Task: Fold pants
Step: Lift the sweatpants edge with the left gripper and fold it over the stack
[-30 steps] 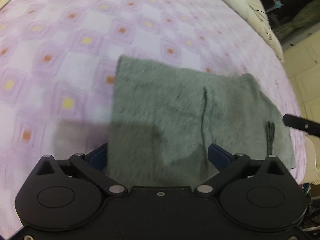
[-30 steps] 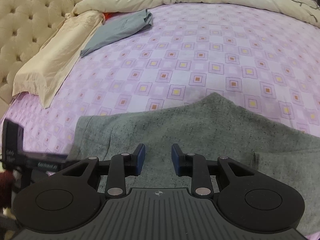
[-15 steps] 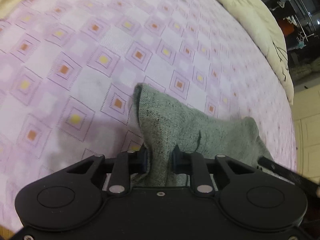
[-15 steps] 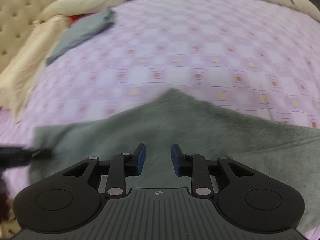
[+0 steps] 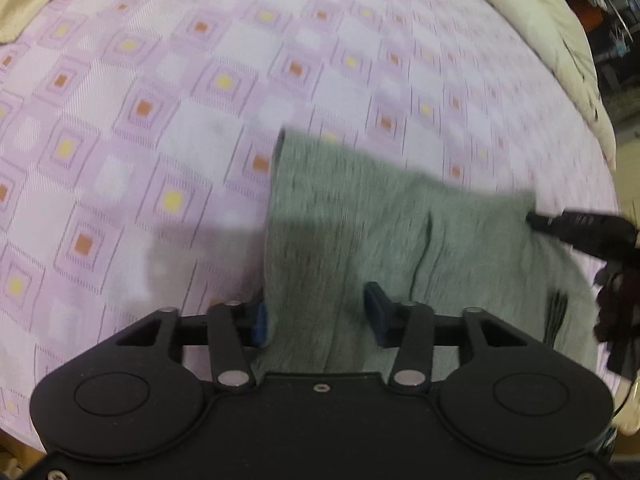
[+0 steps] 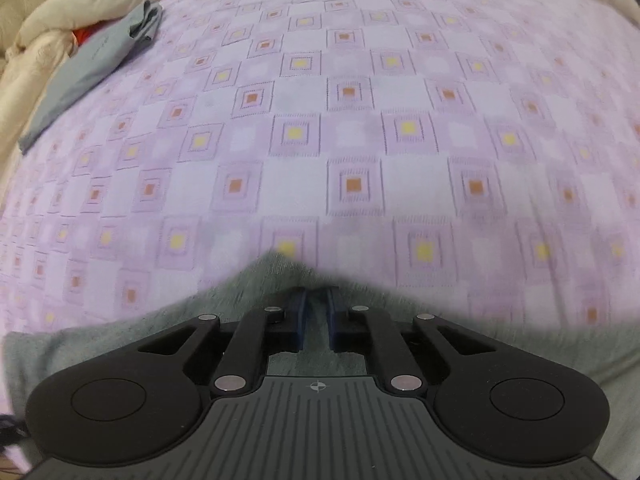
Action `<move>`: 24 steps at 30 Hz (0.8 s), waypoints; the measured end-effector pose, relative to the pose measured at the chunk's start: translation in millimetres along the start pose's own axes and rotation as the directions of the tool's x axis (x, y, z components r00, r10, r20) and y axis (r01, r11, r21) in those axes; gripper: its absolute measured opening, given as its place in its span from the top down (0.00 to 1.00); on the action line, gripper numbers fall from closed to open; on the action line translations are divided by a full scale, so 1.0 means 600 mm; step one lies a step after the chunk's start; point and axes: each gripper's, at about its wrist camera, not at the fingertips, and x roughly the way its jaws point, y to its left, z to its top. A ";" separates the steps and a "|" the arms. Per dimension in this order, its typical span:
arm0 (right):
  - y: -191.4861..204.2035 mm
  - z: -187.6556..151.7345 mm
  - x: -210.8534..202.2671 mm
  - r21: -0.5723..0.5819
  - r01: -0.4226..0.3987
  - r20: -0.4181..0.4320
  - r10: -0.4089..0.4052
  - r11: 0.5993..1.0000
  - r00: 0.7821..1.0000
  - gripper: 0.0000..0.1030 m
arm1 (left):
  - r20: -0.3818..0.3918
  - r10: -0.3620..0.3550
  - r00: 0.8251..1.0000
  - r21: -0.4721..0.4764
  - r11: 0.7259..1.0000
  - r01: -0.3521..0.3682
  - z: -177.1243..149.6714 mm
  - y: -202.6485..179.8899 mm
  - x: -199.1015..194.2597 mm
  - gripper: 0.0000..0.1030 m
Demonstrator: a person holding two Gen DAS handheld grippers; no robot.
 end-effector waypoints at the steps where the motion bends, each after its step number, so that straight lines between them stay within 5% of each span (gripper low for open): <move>1: -0.004 -0.013 -0.008 0.014 -0.026 -0.001 0.026 1.000 1.000 0.90 | 0.000 -0.007 1.000 0.013 1.000 0.007 -0.008 0.002 0.000 0.43; 5: -0.007 -0.077 -0.060 -0.015 -0.087 0.016 0.087 0.996 0.996 0.90 | -0.013 -0.021 1.000 0.030 0.999 0.021 -0.011 -0.006 0.003 0.35; 7: -0.002 -0.119 -0.095 -0.052 -0.107 0.035 0.109 0.993 0.993 0.90 | -0.047 -0.041 0.998 0.026 0.999 0.043 -0.002 -0.022 0.015 0.17; 8: 0.002 -0.136 -0.106 -0.063 -0.116 0.033 0.118 0.991 0.992 0.90 | -0.068 -0.054 0.996 0.027 0.998 0.056 0.002 -0.030 0.021 0.17; 11: 0.016 -0.194 -0.123 -0.106 -0.113 -0.011 0.112 0.988 0.994 0.90 | -0.036 0.031 0.999 0.058 0.998 -0.029 0.005 -0.053 0.025 0.45; 13: 0.024 -0.237 -0.123 -0.153 -0.071 -0.063 0.062 0.986 0.996 0.90 | -0.024 -0.009 1.000 0.001 1.000 0.009 0.005 -0.042 0.016 0.58; 18: 0.024 -0.312 -0.090 -0.171 -0.026 -0.201 -0.009 0.985 0.980 0.90 | 0.023 0.005 1.000 -0.007 1.000 -0.004 -0.002 -0.057 -0.017 0.65; 21: 0.032 -0.312 -0.111 -0.197 -0.047 -0.181 0.010 0.979 0.983 0.90 | 0.048 0.026 0.999 0.015 1.000 -0.027 -0.002 -0.079 -0.036 0.66; 24: 0.038 -0.296 -0.171 -0.224 -0.071 -0.069 0.056 0.972 0.996 0.90 | 0.079 0.030 0.996 0.001 1.000 -0.030 0.000 -0.094 -0.058 0.67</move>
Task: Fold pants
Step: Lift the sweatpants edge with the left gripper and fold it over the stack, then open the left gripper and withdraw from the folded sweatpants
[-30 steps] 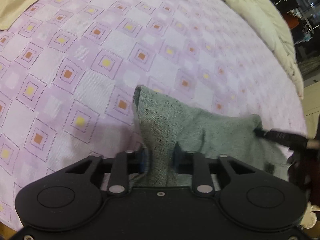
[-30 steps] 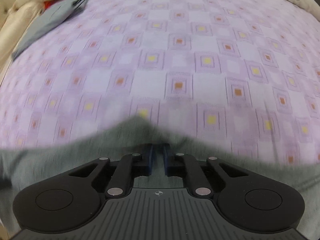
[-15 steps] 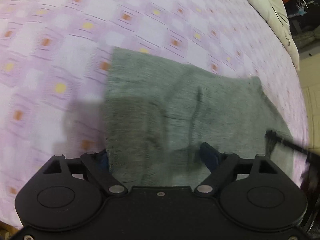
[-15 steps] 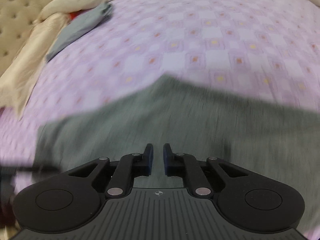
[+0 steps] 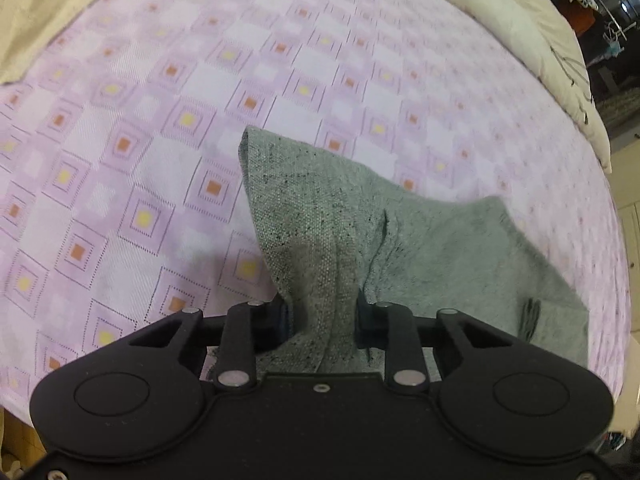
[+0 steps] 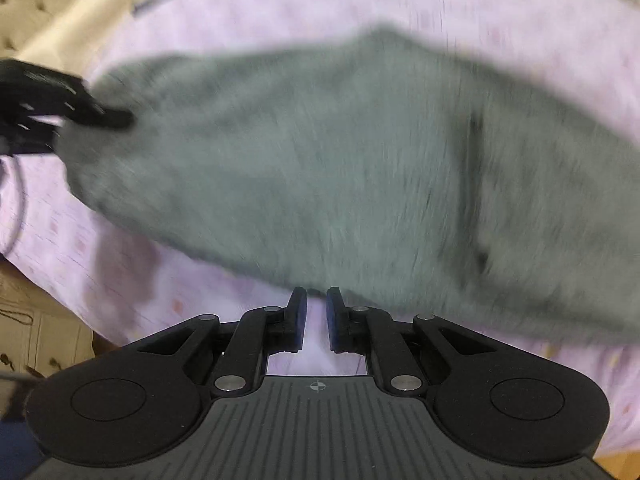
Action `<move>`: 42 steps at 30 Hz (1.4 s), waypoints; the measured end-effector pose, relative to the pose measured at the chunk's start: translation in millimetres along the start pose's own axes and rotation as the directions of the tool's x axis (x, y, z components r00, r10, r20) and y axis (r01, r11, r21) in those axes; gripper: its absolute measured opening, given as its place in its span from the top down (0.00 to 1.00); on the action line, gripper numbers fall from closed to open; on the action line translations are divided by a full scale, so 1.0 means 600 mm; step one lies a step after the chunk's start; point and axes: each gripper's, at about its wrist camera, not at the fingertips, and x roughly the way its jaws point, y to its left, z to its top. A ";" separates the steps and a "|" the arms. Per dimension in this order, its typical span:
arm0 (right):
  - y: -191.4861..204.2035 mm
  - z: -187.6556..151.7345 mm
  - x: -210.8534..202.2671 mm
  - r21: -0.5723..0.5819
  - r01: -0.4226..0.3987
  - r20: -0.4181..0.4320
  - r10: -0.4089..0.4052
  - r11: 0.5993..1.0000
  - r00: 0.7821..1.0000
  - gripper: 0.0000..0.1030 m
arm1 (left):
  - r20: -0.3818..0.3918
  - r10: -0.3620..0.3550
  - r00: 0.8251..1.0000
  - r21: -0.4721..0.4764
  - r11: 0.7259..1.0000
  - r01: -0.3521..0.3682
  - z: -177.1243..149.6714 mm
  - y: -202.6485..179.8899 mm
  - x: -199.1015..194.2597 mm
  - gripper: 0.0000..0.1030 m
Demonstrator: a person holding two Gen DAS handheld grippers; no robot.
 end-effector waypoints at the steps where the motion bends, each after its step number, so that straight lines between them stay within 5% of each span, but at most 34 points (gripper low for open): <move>1: -0.001 0.004 -0.019 -0.007 0.012 0.058 -0.012 1.000 0.998 0.90 | 0.011 0.001 1.000 -0.005 1.000 -0.001 0.001 -0.008 -0.009 0.67; 4: -0.018 0.013 -0.017 0.019 0.043 0.105 -0.044 0.999 0.993 0.90 | 0.045 0.012 0.999 -0.008 1.000 -0.012 -0.003 -0.033 -0.033 0.67; 7: -0.046 0.010 0.049 0.045 0.039 0.003 -0.039 0.998 0.999 0.89 | 0.083 0.029 0.996 0.001 1.000 -0.030 -0.010 -0.071 -0.060 0.68; 8: -0.055 0.002 0.078 0.052 0.004 -0.060 -0.001 0.999 0.998 0.91 | 0.087 0.025 0.996 0.003 1.000 -0.026 -0.014 -0.086 -0.070 0.69; 12: -0.088 -0.001 0.064 0.051 -0.120 -0.032 0.122 0.991 0.992 0.92 | 0.148 0.070 0.986 0.035 0.996 -0.076 -0.031 -0.163 -0.111 0.69; 17: -0.174 -0.001 -0.015 0.068 -0.246 0.080 0.241 0.967 0.967 0.91 | 0.231 0.071 0.970 0.123 0.987 -0.102 -0.050 -0.299 -0.162 0.71; 21: -0.274 -0.001 -0.054 0.105 -0.250 0.149 0.234 0.962 0.961 0.90 | 0.252 -0.015 0.967 0.224 0.974 -0.043 -0.075 -0.443 -0.156 0.76; 24: -0.343 0.000 -0.064 0.170 -0.219 0.164 0.191 0.961 0.968 0.90 | 0.199 -0.135 0.971 0.298 0.952 0.072 -0.099 -0.560 -0.098 0.76; 28: -0.436 -0.027 -0.072 0.255 -0.155 0.159 0.117 0.954 0.980 0.89 | 0.136 -0.193 0.972 0.379 0.916 0.129 -0.137 -0.667 -0.029 0.75; 32: -0.488 -0.045 -0.092 0.279 -0.121 0.183 0.071 0.953 0.981 0.80 | 0.068 -0.137 0.988 0.374 0.922 0.102 -0.158 -0.658 0.012 0.74; 36: -0.526 -0.049 -0.117 0.283 -0.214 0.278 0.133 0.935 0.951 0.59 | 0.080 0.039 0.996 0.346 0.936 -0.064 -0.182 -0.588 0.031 0.74; 39: -0.536 -0.009 -0.105 0.250 -0.282 0.289 0.207 0.926 0.935 0.43 | 0.072 0.171 0.983 0.290 0.939 -0.185 -0.196 -0.523 0.040 0.75; 42: -0.517 0.039 -0.075 0.217 -0.337 0.267 0.276 0.916 0.923 0.37 | 0.067 0.262 0.963 0.241 0.932 -0.271 -0.216 -0.466 0.036 0.75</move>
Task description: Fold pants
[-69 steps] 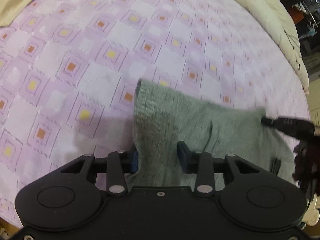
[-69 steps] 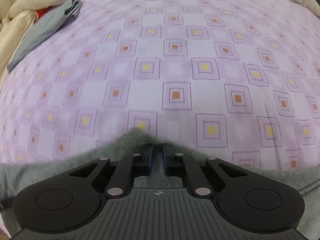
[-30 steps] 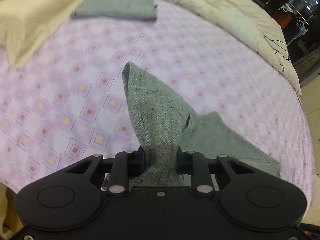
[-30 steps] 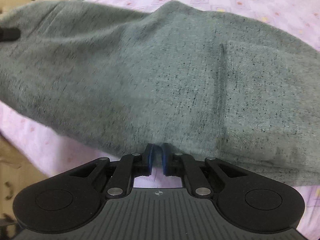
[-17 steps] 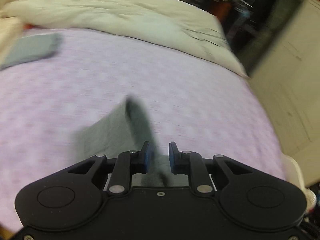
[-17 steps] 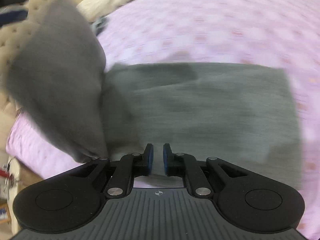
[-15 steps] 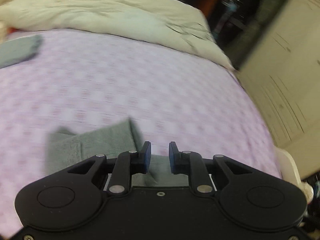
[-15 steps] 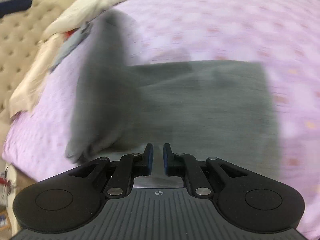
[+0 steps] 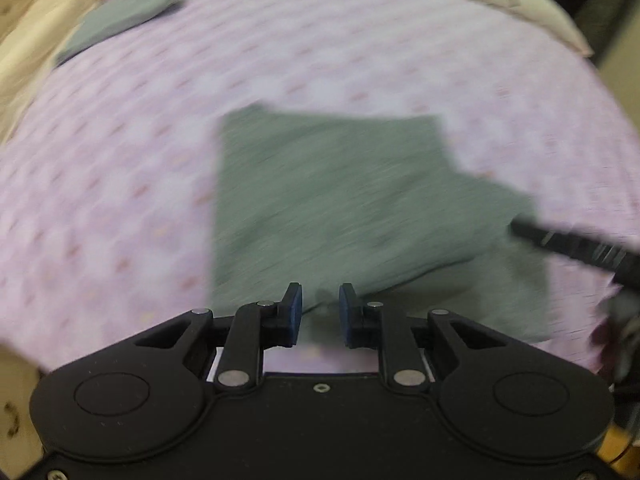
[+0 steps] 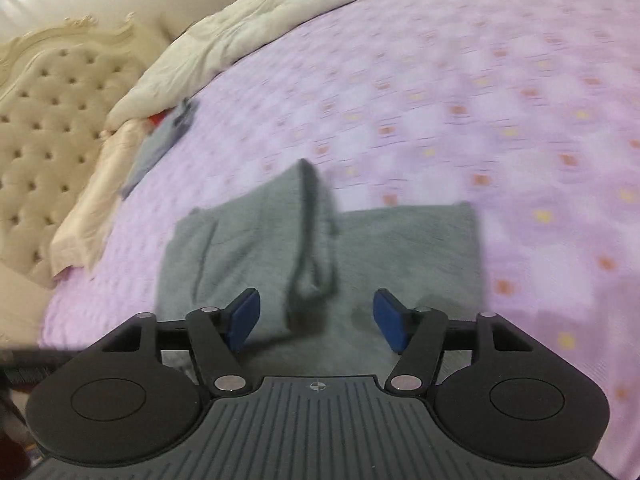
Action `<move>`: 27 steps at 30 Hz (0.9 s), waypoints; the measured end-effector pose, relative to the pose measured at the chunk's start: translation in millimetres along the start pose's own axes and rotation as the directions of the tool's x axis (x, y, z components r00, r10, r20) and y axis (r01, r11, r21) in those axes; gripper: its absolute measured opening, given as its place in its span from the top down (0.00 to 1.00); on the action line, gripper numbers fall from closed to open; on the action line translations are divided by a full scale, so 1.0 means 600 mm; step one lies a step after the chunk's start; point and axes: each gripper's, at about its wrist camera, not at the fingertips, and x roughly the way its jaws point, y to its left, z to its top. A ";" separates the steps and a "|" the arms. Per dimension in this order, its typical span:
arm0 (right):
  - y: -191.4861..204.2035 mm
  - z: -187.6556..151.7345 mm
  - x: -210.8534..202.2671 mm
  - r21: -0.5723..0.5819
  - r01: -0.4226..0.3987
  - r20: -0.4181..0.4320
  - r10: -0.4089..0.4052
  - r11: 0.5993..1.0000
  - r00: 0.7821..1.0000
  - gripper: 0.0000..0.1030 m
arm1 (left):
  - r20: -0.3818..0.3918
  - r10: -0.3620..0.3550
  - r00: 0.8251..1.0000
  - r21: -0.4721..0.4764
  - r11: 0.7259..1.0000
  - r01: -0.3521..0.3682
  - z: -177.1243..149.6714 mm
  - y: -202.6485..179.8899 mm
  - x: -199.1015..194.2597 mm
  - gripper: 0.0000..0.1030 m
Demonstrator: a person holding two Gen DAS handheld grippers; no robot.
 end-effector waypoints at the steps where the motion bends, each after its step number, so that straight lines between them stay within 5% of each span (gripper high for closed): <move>1: 0.006 0.009 0.023 -0.003 -0.013 -0.022 0.013 1.000 1.000 0.35 | -0.008 0.019 1.000 -0.019 1.000 -0.019 -0.008 0.015 0.002 0.75; 6: 0.006 0.027 0.081 0.028 -0.033 -0.119 0.036 0.999 0.992 0.31 | -0.033 0.029 0.999 -0.130 0.991 -0.033 -0.028 0.053 0.010 0.75; 12: 0.030 0.029 0.087 0.001 -0.012 -0.141 0.012 1.000 0.990 0.32 | -0.057 -0.015 0.998 -0.219 0.976 0.002 -0.048 0.089 0.019 0.75; 13: 0.037 0.032 0.092 -0.001 -0.013 -0.157 0.012 1.000 0.988 0.37 | -0.059 -0.025 0.998 -0.226 0.974 0.011 -0.051 0.093 0.020 0.75; 15: 0.052 0.038 0.097 -0.003 -0.005 -0.174 0.005 1.000 0.985 0.84 | -0.057 -0.042 0.997 -0.232 0.972 0.028 -0.056 0.097 0.021 0.75; 16: 0.065 0.042 0.090 -0.007 -0.001 -0.164 0.000 1.000 0.986 0.84 | -0.050 -0.055 0.997 -0.227 0.973 0.043 -0.056 0.095 0.021 0.75; 22: 0.143 0.075 0.011 -0.001 -0.161 -0.071 0.161 0.987 0.984 0.91 | 0.056 -0.208 0.977 -0.055 0.976 0.211 -0.061 0.036 0.003 0.75; 27: 0.201 0.096 -0.022 -0.079 -0.195 -0.075 0.189 0.978 0.979 0.93 | 0.099 -0.289 0.952 0.129 0.953 0.275 -0.062 -0.044 0.010 0.74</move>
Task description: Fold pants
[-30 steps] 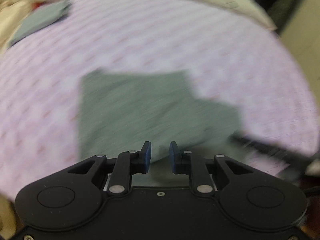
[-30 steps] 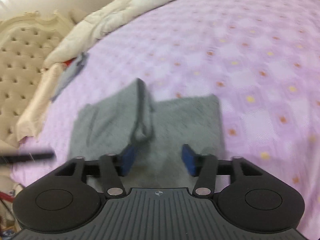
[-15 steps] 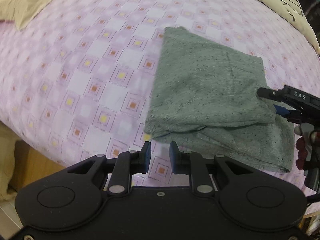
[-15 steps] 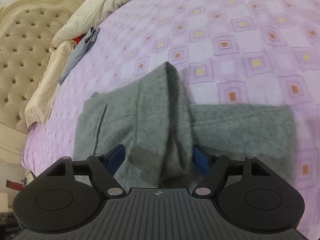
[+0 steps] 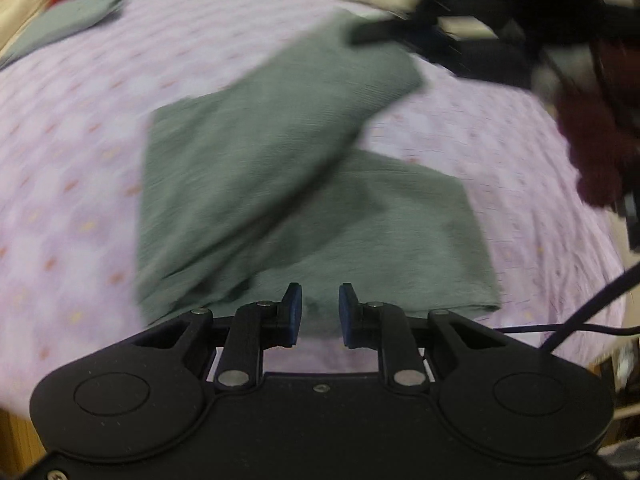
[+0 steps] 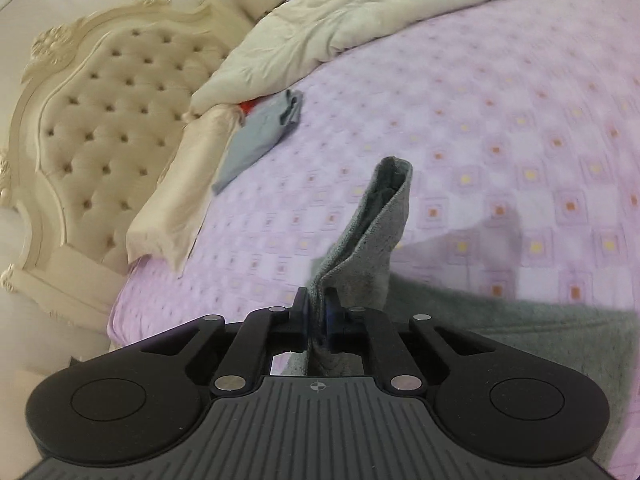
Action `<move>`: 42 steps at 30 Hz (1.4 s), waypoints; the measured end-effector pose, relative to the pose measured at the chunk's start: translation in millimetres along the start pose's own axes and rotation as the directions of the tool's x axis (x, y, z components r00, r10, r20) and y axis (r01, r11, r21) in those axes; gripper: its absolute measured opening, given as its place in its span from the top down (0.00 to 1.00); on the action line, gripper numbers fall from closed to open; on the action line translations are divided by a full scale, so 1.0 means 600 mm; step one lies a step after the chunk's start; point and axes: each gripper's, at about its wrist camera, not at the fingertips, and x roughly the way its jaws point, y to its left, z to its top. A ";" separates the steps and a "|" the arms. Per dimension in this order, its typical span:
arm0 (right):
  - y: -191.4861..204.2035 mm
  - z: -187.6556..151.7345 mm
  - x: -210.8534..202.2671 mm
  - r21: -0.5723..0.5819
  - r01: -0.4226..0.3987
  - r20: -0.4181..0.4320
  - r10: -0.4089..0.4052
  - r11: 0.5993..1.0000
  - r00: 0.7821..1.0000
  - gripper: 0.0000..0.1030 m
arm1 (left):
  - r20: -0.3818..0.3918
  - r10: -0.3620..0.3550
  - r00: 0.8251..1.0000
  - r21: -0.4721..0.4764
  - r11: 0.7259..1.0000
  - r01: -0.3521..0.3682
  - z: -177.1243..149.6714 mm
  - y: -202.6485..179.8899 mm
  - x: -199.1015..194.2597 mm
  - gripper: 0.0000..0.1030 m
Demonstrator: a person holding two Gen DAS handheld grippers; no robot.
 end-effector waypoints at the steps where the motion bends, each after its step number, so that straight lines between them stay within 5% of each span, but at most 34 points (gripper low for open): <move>1: 0.003 0.001 -0.001 -0.001 -0.001 -0.001 0.001 1.000 1.000 0.93 | 0.010 -0.001 1.000 0.010 1.000 0.001 0.002 -0.008 0.010 0.74; 5: 0.007 -0.003 -0.005 -0.008 0.014 -0.010 -0.014 1.000 1.000 0.93 | 0.047 0.048 0.998 0.016 0.999 -0.049 0.014 -0.028 0.057 0.74; 12: 0.012 -0.008 -0.059 0.042 0.028 0.056 -0.030 0.999 0.998 0.93 | -0.044 0.203 0.978 -0.053 0.977 -0.206 -0.017 0.015 0.114 0.73; 14: 0.003 -0.016 -0.088 0.045 0.053 0.079 -0.057 0.998 0.995 0.93 | -0.041 0.229 0.973 -0.097 0.968 -0.232 -0.034 0.041 0.103 0.62; 18: -0.056 -0.057 -0.132 0.111 0.144 0.079 -0.153 0.983 0.985 0.93 | -0.058 0.202 0.978 -0.175 0.962 -0.209 -0.051 0.079 0.087 0.68; 24: -0.201 -0.146 -0.096 0.248 0.345 -0.047 -0.344 0.905 0.938 0.93 | -0.135 0.194 0.972 -0.130 0.969 -0.211 -0.061 0.070 0.086 0.70; 27: -0.224 -0.169 -0.075 0.208 0.392 -0.082 -0.383 0.896 0.920 0.92 | -0.178 0.138 0.974 -0.101 0.982 -0.158 -0.065 0.068 0.058 0.72; 31: -0.205 -0.159 -0.077 0.151 0.403 -0.060 -0.398 0.903 0.915 0.91 | -0.067 0.099 0.993 -0.069 0.992 -0.104 -0.056 0.064 -0.017 0.72; 36: -0.192 -0.150 -0.069 0.097 0.406 -0.072 -0.401 0.909 0.913 0.91 | 0.026 0.200 0.980 -0.163 0.967 -0.193 -0.012 0.087 -0.008 0.72; 38: -0.197 -0.151 -0.067 0.120 0.400 -0.073 -0.394 0.908 0.916 0.91 | -0.008 0.220 0.976 -0.174 0.960 -0.218 -0.010 0.095 0.024 0.72; 41: -0.202 -0.154 -0.076 0.126 0.392 -0.076 -0.385 0.911 0.920 0.91 | -0.203 0.186 0.961 -0.153 0.964 -0.219 -0.016 0.102 0.082 0.74; 42: -0.202 -0.154 -0.076 0.118 0.392 -0.079 -0.385 0.912 0.919 0.91 | -0.208 0.182 0.961 -0.131 0.968 -0.212 -0.028 0.100 0.081 0.74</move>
